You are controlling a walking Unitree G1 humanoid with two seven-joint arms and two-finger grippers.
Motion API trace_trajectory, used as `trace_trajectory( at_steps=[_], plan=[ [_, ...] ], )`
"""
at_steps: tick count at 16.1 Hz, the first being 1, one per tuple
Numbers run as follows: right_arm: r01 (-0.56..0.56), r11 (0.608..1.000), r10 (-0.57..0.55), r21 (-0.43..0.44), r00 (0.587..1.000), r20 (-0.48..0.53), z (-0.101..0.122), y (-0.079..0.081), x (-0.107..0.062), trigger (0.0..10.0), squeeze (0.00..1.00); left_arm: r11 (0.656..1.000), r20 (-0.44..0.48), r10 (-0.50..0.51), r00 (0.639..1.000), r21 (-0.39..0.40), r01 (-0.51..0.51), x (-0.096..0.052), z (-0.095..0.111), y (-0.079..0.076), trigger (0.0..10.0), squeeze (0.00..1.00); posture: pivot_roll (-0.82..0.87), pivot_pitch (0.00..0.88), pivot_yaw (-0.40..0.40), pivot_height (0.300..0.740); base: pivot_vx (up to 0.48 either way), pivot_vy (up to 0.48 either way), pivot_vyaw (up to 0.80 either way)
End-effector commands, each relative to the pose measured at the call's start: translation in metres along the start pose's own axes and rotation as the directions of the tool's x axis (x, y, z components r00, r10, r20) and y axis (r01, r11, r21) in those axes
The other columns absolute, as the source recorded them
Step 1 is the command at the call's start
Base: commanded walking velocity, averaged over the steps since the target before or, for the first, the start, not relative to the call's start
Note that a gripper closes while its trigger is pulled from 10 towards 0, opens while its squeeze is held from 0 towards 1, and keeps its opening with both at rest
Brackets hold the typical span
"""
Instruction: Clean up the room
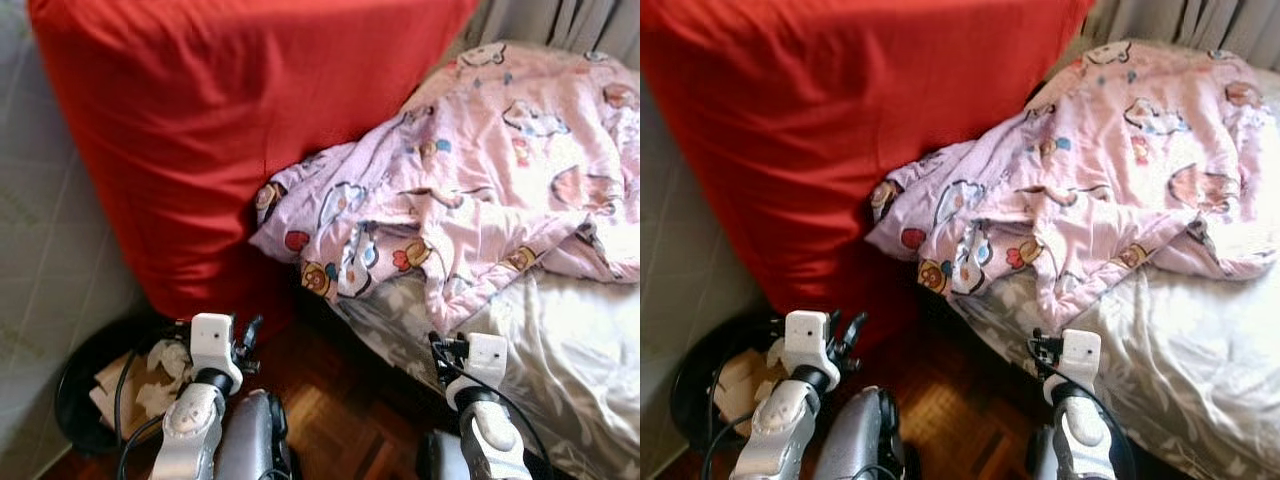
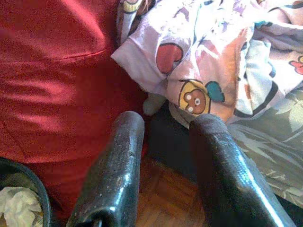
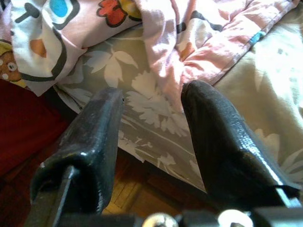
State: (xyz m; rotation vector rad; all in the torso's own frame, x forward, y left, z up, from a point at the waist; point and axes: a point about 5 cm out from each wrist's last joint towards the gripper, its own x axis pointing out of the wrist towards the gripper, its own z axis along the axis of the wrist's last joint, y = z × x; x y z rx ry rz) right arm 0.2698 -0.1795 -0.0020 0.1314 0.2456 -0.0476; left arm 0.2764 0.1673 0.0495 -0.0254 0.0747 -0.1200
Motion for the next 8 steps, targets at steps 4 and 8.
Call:
trace_trajectory(
  at_steps=[4,8],
  plan=[
    [0.019,1.000,-0.019,0.017,1.000,-0.009,-0.0029,-0.0038,-0.0019,10.0,0.00,1.000,-0.010,-0.014,1.000,-0.002,0.014,-0.0012,-0.0016,-0.0020,10.0,0.00,0.05,0.135,0.015,0.595,0.060,0.000,0.00],
    [0.048,0.998,-0.047,0.045,0.999,-0.015,-0.0027,-0.0076,-0.0014,10.0,0.00,1.000,-0.009,-0.015,1.000,-0.002,0.015,-0.0012,-0.0014,-0.0024,10.0,0.00,0.05,0.129,0.017,0.595,0.243,0.000,-0.11]
  ],
)
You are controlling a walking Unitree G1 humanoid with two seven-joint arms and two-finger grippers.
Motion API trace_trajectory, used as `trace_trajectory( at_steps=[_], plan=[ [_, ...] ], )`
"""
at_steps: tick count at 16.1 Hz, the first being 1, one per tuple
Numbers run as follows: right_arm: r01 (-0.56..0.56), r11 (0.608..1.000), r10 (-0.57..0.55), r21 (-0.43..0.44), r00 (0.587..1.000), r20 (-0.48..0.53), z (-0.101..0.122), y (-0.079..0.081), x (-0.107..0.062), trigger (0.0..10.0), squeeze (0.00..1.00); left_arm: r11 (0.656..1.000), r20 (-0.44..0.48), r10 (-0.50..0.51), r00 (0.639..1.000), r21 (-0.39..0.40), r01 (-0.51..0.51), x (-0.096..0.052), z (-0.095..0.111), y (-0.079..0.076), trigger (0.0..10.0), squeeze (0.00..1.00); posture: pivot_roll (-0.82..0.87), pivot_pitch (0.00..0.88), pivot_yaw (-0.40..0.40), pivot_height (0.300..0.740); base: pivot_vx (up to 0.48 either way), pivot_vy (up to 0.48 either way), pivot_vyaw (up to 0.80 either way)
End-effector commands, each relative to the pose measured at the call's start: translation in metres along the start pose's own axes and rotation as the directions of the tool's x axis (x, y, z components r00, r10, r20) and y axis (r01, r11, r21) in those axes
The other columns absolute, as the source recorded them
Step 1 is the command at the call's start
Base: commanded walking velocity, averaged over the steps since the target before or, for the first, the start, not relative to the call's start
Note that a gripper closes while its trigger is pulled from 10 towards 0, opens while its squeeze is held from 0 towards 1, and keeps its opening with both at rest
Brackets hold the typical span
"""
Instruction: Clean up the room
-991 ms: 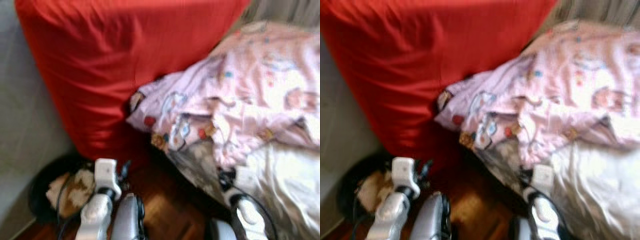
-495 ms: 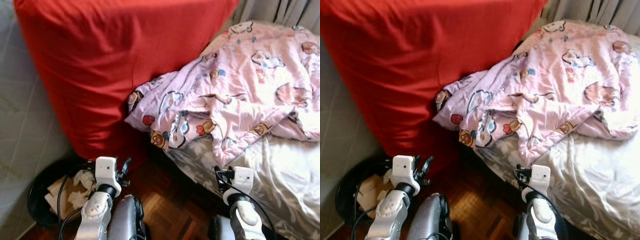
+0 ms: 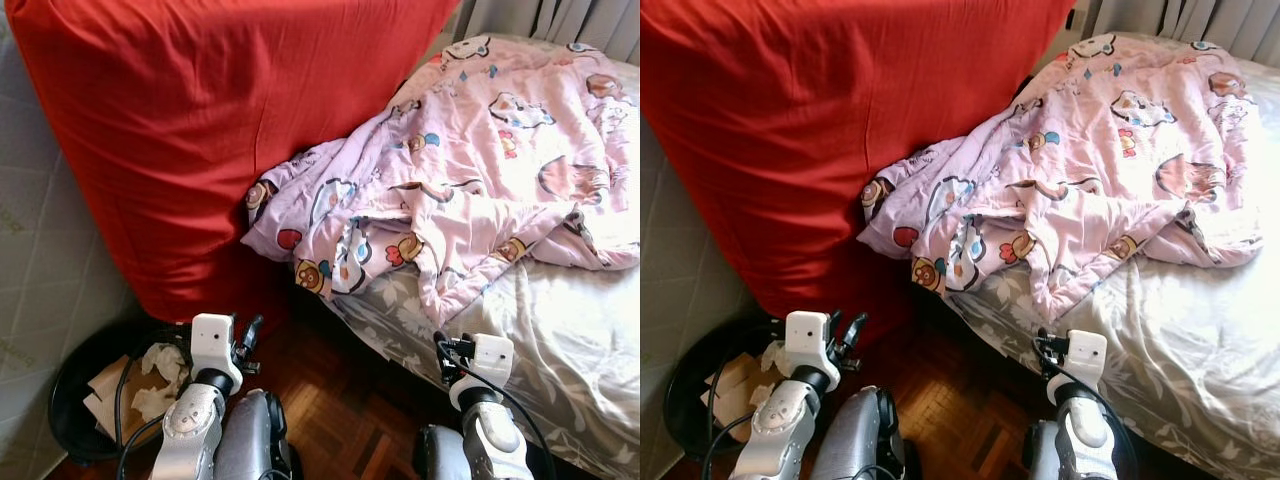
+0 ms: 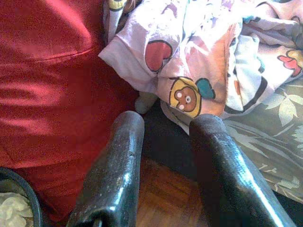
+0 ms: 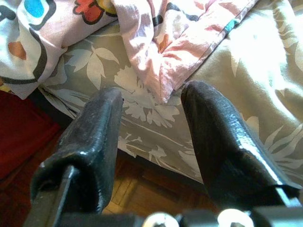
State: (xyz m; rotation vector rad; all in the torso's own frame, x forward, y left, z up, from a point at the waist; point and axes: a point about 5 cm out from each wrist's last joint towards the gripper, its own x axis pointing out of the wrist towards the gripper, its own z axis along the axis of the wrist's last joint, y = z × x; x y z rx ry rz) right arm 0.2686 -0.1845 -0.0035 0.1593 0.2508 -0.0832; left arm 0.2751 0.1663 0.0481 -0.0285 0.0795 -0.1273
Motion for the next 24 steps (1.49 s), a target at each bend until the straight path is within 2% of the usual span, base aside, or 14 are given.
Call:
trace_trajectory(
  at_steps=[1,9,11,15,16,20,21,22,24],
  plan=[
    [0.014,1.000,-0.014,0.013,1.000,-0.009,-0.001,-0.003,-0.001,10.0,0.00,1.000,-0.004,-0.008,1.000,0.001,0.008,0.000,0.000,-0.001,10.0,0.00,0.05,0.126,0.017,0.595,0.251,0.000,-0.65],
    [-0.041,0.999,0.041,-0.013,0.999,0.001,0.000,0.004,0.000,10.0,0.00,1.000,0.002,-0.011,1.000,0.000,0.011,0.001,0.002,-0.001,10.0,0.00,0.05,0.126,0.018,0.595,0.264,0.000,-0.08],
    [-0.059,0.998,0.059,-0.019,0.998,0.001,0.000,0.006,0.001,10.0,0.00,1.000,0.002,-0.013,1.000,0.000,0.013,0.001,0.002,-0.002,10.0,0.00,0.05,0.128,0.018,0.595,0.266,0.000,0.65],
    [-0.124,0.992,0.124,0.009,0.991,-0.047,-0.006,0.012,0.000,10.0,0.00,1.000,0.008,-0.014,1.000,-0.003,0.014,0.001,0.002,-0.002,10.0,0.00,0.05,0.134,0.021,0.595,0.000,0.000,0.20],
    [-0.133,0.991,0.132,-0.018,0.990,-0.048,-0.006,0.012,0.000,10.0,0.00,1.000,0.007,-0.015,1.000,-0.003,0.015,0.001,0.003,-0.002,10.0,0.00,0.05,0.135,0.021,0.595,0.000,0.000,0.00],
    [-0.092,0.994,0.088,-0.052,0.994,-0.065,-0.002,0.006,0.004,10.0,0.00,1.000,0.007,-0.020,1.000,-0.002,0.020,0.001,0.003,-0.003,10.0,0.00,0.04,0.148,0.025,0.595,0.000,0.000,0.00],
    [-0.075,0.994,0.067,-0.081,0.993,-0.095,-0.001,0.004,0.008,10.0,0.00,1.000,0.005,-0.025,1.000,0.000,0.025,0.001,0.002,-0.005,10.0,0.00,0.04,0.148,0.025,0.595,0.000,0.000,0.00],
    [-0.073,0.993,0.063,-0.089,0.993,-0.103,0.003,0.005,0.012,10.0,1.00,0.999,0.004,-0.034,0.999,0.004,0.034,0.002,0.003,-0.007,10.0,0.00,0.06,0.173,0.029,0.595,0.000,0.000,0.00],
    [-0.071,0.991,0.057,-0.117,0.991,-0.119,0.008,0.009,0.018,10.0,1.00,0.999,0.012,-0.048,0.999,0.007,0.048,0.004,0.007,-0.009,10.0,0.00,0.06,0.199,0.032,0.595,0.000,0.000,0.00]
  ],
)
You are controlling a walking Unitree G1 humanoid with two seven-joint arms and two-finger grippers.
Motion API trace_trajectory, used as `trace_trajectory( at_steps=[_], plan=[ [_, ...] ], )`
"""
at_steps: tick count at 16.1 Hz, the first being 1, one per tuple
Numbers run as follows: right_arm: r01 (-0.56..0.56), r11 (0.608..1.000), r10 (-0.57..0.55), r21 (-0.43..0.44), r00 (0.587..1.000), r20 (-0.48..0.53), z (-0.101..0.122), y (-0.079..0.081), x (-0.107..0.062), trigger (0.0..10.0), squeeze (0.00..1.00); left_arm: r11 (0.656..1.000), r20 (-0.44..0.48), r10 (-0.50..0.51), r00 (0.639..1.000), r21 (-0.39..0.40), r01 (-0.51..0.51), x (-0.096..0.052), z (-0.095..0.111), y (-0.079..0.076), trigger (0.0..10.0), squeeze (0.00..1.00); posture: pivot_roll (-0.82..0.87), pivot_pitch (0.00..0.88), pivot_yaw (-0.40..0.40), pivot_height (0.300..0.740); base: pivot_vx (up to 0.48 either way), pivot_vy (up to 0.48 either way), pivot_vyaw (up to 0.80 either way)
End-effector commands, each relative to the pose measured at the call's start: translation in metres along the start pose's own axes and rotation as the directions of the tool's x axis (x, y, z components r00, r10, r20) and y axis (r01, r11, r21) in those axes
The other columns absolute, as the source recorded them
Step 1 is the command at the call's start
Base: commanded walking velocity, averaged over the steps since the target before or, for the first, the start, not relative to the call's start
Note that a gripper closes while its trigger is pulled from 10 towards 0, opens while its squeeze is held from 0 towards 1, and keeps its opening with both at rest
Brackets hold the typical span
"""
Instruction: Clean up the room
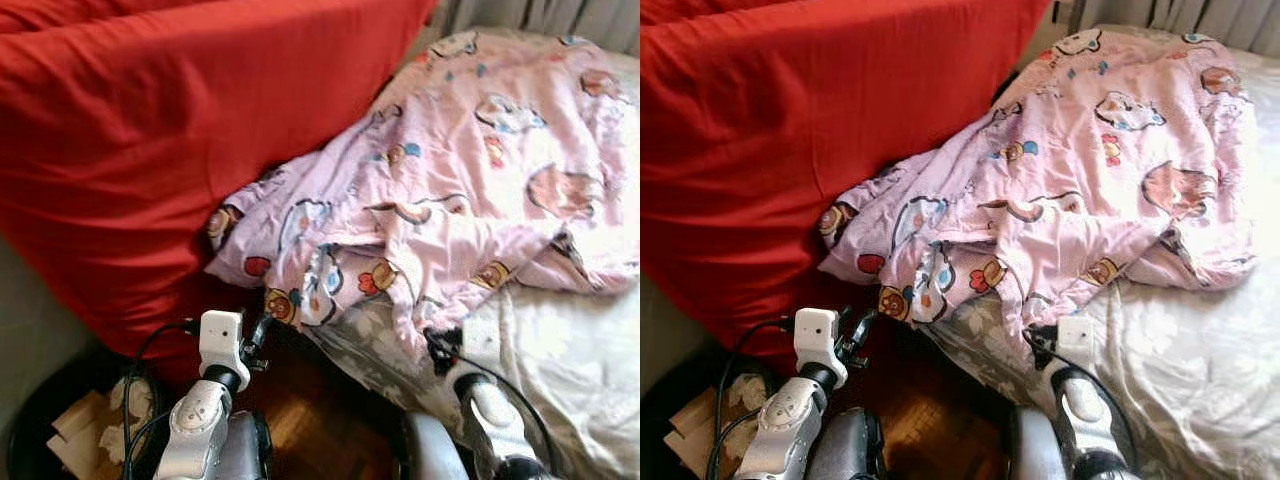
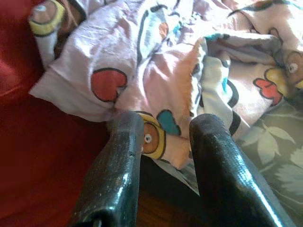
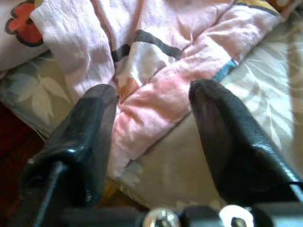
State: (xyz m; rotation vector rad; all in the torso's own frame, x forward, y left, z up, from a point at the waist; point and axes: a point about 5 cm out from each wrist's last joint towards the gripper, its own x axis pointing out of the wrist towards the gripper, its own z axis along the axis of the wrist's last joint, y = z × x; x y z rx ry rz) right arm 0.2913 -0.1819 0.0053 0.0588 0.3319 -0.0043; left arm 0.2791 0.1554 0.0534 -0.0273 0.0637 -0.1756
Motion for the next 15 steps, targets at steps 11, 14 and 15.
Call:
trace_trajectory(
  at_steps=[11,14,15],
  plan=[
    [-0.047,0.995,0.042,-0.088,0.998,-0.047,0.011,0.015,0.012,10.0,0.00,1.000,0.075,0.030,0.997,-0.007,-0.030,0.001,0.028,0.006,10.0,0.00,0.12,0.308,0.040,0.595,0.000,0.000,0.00],
    [-0.028,0.996,0.024,-0.086,0.999,-0.046,0.011,0.014,0.012,10.0,0.00,0.999,0.060,0.037,0.998,-0.010,-0.037,-0.006,0.025,0.008,10.0,0.00,0.12,0.319,0.041,0.595,0.000,0.000,0.00],
    [-0.011,0.996,0.007,-0.084,0.999,-0.044,0.010,0.013,0.011,10.0,0.00,0.999,0.051,0.041,0.998,-0.010,-0.040,-0.008,0.023,0.008,10.0,0.00,0.12,0.320,0.042,0.595,0.000,0.000,0.00]
  ],
)
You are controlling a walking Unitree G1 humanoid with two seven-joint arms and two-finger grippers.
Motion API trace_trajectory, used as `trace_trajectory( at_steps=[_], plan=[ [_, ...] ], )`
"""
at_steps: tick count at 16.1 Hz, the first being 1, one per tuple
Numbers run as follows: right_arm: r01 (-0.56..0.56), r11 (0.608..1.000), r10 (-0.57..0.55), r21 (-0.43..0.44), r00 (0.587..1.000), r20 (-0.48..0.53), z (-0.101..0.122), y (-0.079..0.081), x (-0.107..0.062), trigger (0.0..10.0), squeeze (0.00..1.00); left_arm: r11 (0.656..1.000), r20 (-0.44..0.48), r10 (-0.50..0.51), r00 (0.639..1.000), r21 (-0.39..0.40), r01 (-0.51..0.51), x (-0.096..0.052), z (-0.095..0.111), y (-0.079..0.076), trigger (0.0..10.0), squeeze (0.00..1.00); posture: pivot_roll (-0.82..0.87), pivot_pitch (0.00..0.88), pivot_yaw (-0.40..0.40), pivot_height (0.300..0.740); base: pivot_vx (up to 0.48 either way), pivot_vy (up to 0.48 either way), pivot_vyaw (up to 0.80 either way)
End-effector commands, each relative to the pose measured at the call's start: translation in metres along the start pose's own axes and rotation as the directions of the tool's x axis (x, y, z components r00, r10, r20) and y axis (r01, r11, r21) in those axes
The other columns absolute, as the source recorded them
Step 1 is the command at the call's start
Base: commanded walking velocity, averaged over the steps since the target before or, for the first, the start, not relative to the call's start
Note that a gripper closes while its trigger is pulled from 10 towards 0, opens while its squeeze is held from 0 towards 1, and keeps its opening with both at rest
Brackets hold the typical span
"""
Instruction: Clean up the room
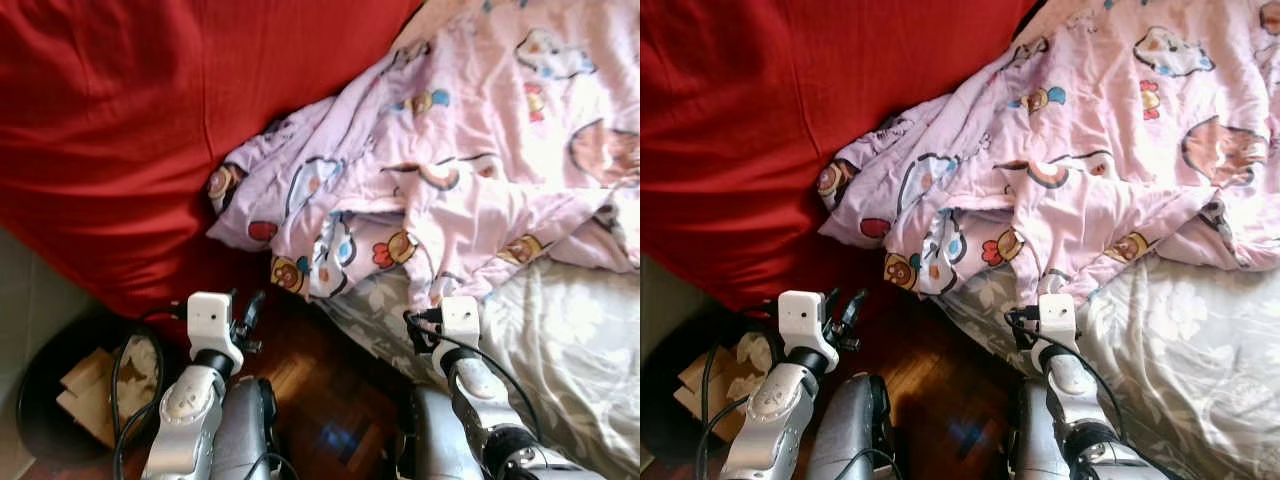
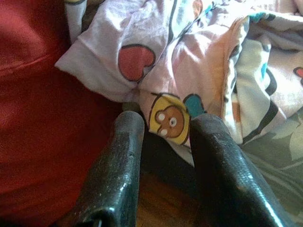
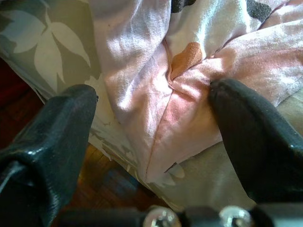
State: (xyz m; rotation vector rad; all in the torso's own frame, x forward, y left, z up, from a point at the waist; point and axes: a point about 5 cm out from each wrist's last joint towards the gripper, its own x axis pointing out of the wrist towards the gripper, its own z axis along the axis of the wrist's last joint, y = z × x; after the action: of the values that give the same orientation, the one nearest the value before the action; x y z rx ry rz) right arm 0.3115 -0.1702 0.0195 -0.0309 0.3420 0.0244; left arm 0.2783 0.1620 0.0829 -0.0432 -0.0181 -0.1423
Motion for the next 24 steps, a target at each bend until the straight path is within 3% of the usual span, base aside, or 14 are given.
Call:
trace_trajectory(
  at_steps=[1,4,5,7,12,19,20,21,24],
  plan=[
    [0.015,1.000,-0.014,0.012,0.999,-0.034,-0.010,0.001,-0.003,10.0,0.00,1.000,-0.038,0.011,0.999,0.001,-0.011,-0.008,-0.007,0.003,10.0,0.00,0.12,0.321,0.043,0.595,0.000,0.000,0.00],
    [-0.007,0.999,0.004,-0.041,0.998,-0.060,-0.014,0.004,-0.005,10.0,0.00,1.000,-0.053,0.011,0.999,-0.002,-0.011,-0.013,-0.008,0.001,10.0,0.00,0.12,0.325,0.044,0.595,0.000,0.000,0.00],
    [-0.012,0.990,0.002,-0.139,0.998,-0.070,-0.014,0.004,-0.004,10.0,0.00,1.000,-0.057,0.010,0.998,-0.001,-0.010,-0.014,-0.008,0.001,10.0,0.00,0.12,0.331,0.045,0.595,0.000,0.000,0.00],
    [0.001,0.979,-0.016,-0.206,0.997,-0.069,-0.010,0.002,-0.002,10.0,0.00,1.000,-0.064,0.012,0.998,0.000,-0.012,-0.015,-0.008,0.001,10.0,0.00,0.12,0.339,0.047,0.595,0.000,0.000,0.00],
    [0.038,0.971,-0.056,-0.234,0.996,-0.073,-0.005,-0.003,0.001,10.0,0.00,1.000,-0.083,0.017,0.996,0.000,-0.017,-0.020,-0.010,0.001,10.0,0.00,0.12,0.345,0.042,0.595,0.000,0.000,0.00],
    [0.088,0.946,-0.148,-0.313,0.974,-0.172,-0.024,-0.014,-0.006,10.0,0.00,1.000,-0.098,0.022,0.995,-0.007,-0.023,-0.023,-0.013,-0.001,10.0,0.00,0.12,0.357,0.038,0.595,0.000,0.000,0.00],
    [0.094,0.947,-0.151,-0.307,0.974,-0.167,-0.023,-0.015,-0.006,4.7,0.00,1.000,-0.102,0.021,0.995,-0.007,-0.022,-0.023,-0.014,-0.001,10.0,0.00,0.12,0.355,0.039,0.595,0.000,0.000,0.00],
    [0.098,0.948,-0.153,-0.303,0.975,-0.163,-0.021,-0.016,-0.005,0.0,0.00,1.000,-0.104,0.020,0.994,-0.007,-0.021,-0.023,-0.014,-0.002,10.0,0.00,0.12,0.353,0.039,0.595,0.000,0.000,0.00],
    [0.097,0.950,-0.148,-0.295,0.977,-0.156,-0.019,-0.014,-0.004,0.0,0.00,1.000,-0.104,0.025,0.994,-0.006,-0.025,-0.022,-0.015,-0.001,10.0,0.00,0.12,0.349,0.039,0.595,0.000,0.000,0.00]
  ],
)
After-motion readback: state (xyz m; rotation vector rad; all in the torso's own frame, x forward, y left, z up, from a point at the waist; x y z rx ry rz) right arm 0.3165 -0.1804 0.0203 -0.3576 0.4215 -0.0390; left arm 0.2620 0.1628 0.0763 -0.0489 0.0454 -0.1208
